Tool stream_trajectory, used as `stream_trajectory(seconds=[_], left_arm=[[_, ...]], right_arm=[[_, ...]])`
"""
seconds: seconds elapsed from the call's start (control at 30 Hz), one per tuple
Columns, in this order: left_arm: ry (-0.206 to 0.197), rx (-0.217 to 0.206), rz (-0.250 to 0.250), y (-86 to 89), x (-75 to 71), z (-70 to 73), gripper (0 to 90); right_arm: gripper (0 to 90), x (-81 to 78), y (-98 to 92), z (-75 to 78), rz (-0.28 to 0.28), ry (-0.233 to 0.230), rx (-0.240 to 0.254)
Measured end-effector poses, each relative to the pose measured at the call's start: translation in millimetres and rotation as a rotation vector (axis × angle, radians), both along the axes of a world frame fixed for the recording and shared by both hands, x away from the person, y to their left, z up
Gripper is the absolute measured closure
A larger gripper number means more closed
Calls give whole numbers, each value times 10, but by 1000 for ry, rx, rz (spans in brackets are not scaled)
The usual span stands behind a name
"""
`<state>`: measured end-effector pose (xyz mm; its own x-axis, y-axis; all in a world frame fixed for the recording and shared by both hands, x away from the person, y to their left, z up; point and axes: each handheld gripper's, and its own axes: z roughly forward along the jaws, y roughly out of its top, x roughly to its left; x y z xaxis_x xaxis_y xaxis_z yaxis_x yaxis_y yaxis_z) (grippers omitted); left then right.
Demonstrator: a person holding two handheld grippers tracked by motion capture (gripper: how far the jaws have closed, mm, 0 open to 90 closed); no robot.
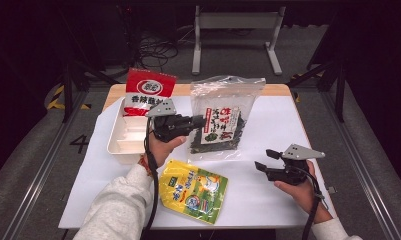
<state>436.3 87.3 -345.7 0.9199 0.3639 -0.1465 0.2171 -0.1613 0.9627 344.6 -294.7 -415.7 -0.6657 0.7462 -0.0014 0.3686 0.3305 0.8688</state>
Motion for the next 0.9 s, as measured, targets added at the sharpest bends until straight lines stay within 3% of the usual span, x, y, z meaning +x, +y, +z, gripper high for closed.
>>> stream_trajectory(seconds=[0.3, 0.37, 0.57, 0.9], left_arm=[[-59, -14, 40, 272, -106, 168, 810], [-78, -9, 57, 350, -120, 199, 810], [-98, -6, 102, 603, -144, 273, 809], [-137, 15, 194, 1002, -154, 388, 809]], right_arm=[[315, -34, 47, -16, 4, -6, -13], [305, -67, 56, -38, 11, -2, -38], [287, -132, 98, -49, 20, -8, -73], [286, -121, 120, -108, 27, 15, -86]])
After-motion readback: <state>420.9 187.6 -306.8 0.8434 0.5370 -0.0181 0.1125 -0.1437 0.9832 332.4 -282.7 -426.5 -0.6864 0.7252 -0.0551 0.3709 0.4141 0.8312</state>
